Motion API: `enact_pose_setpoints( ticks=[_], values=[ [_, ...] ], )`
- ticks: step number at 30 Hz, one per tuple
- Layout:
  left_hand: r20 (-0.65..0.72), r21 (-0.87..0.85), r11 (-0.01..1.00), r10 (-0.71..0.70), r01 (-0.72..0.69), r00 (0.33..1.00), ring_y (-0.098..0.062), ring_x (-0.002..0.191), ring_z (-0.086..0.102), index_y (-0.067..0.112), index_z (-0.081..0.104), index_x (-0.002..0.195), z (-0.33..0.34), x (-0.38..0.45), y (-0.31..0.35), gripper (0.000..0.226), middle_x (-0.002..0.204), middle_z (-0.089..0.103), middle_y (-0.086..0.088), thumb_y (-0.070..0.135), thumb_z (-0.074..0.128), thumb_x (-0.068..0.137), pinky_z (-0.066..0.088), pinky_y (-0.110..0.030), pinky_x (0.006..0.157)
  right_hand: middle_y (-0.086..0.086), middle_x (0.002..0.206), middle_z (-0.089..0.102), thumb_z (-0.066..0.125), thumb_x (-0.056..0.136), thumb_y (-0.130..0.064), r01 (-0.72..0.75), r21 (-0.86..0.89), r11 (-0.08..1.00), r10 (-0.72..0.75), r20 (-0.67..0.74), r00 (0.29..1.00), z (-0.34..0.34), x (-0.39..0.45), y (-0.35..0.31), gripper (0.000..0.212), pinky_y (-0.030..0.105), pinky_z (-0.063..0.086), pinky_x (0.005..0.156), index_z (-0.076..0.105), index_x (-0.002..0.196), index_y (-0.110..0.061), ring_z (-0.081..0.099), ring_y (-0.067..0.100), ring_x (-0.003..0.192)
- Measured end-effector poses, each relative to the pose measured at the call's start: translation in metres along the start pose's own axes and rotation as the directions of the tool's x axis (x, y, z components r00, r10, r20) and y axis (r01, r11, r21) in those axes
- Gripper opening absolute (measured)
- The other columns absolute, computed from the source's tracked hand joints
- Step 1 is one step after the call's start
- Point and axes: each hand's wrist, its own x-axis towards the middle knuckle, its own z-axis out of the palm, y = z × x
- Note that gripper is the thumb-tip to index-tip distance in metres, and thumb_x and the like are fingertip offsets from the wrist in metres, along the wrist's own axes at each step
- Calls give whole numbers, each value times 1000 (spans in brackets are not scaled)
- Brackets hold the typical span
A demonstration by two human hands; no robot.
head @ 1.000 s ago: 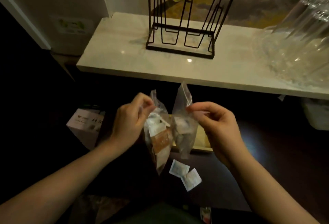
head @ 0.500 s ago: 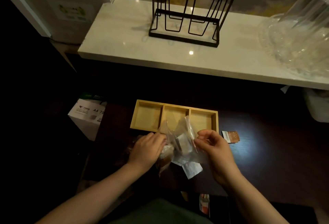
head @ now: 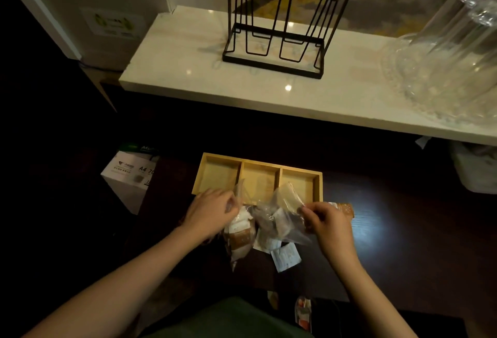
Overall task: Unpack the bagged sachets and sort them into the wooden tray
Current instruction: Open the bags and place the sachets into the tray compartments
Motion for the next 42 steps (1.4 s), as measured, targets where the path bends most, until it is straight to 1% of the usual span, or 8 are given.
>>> enact_pose_setpoints(
  ticks=[3, 8, 15, 22, 26, 32, 38, 42],
  values=[
    [-85, 43, 999, -6, 9, 996, -15, 103, 48, 24, 59, 102, -14, 0, 8, 36, 105, 58, 6, 47, 35, 89, 38, -33, 88, 0, 73, 70, 63, 88, -17, 3, 25, 1000, -6, 96, 995, -8, 3, -11, 15, 39, 58, 67, 70, 76, -23, 65, 20, 67],
    [-150, -166, 984, 34, -59, 988, -12, 96, 50, 19, 59, 100, -37, -10, 41, 19, 101, 55, 7, 31, 47, 91, 45, -29, 81, 7, 77, 70, 57, 88, 1, -356, 437, 826, 121, 479, 870, -4, 4, -33, 15, 29, 56, 67, 71, 87, -5, 66, 18, 69],
    [173, -760, 616, -113, 206, 978, -7, 55, 64, 6, 52, 83, -43, -16, 78, 24, 79, 63, -7, 28, 60, 89, 51, -19, 46, 10, 75, 70, 65, 79, 8, -364, 537, 761, 81, 478, 875, 26, 5, -49, 15, 30, 57, 70, 70, 92, 2, 67, 20, 72],
    [211, -874, 396, -216, 283, 953, -22, 80, 72, 0, 62, 98, -38, -20, 73, 21, 92, 70, -16, 19, 54, 94, 60, -31, 67, 5, 71, 68, 65, 82, 5, -332, 581, 744, 123, 369, 921, 34, 2, -57, 12, 20, 54, 59, 67, 93, 0, 67, 12, 64],
    [165, -820, 520, -189, 241, 968, -24, 76, 70, 8, 57, 81, -36, -20, 76, 18, 86, 67, -15, 15, 49, 96, 61, -37, 69, 4, 72, 63, 64, 84, 2, -368, 643, 672, 165, 354, 921, 31, 5, -53, 16, 25, 52, 63, 64, 98, -4, 61, 18, 70],
    [136, -817, 547, -121, 180, 983, -33, 83, 67, 6, 51, 81, -45, -19, 78, 21, 88, 59, -16, 17, 45, 97, 60, -45, 68, 1, 66, 64, 68, 80, 2, -228, 528, 818, 21, 368, 930, 23, 7, -58, 16, 20, 52, 60, 65, 93, -8, 63, 9, 62],
    [45, -699, 711, -59, 73, 997, -21, 64, 65, 15, 47, 75, -51, -18, 79, 24, 69, 60, -3, 14, 41, 98, 60, -39, 62, 8, 77, 64, 59, 85, 5, -421, 648, 635, 119, 456, 882, 19, 9, -58, 16, 28, 53, 66, 66, 96, -3, 64, 18, 69],
    [28, -665, 743, -75, 74, 997, -19, 59, 63, 18, 44, 72, -52, -19, 77, 27, 67, 61, -5, 15, 39, 99, 58, -38, 62, 4, 76, 64, 56, 89, 2, -238, 449, 862, 145, 231, 962, 20, 12, -62, 16, 16, 50, 55, 68, 93, -7, 62, 14, 67]
  ],
)
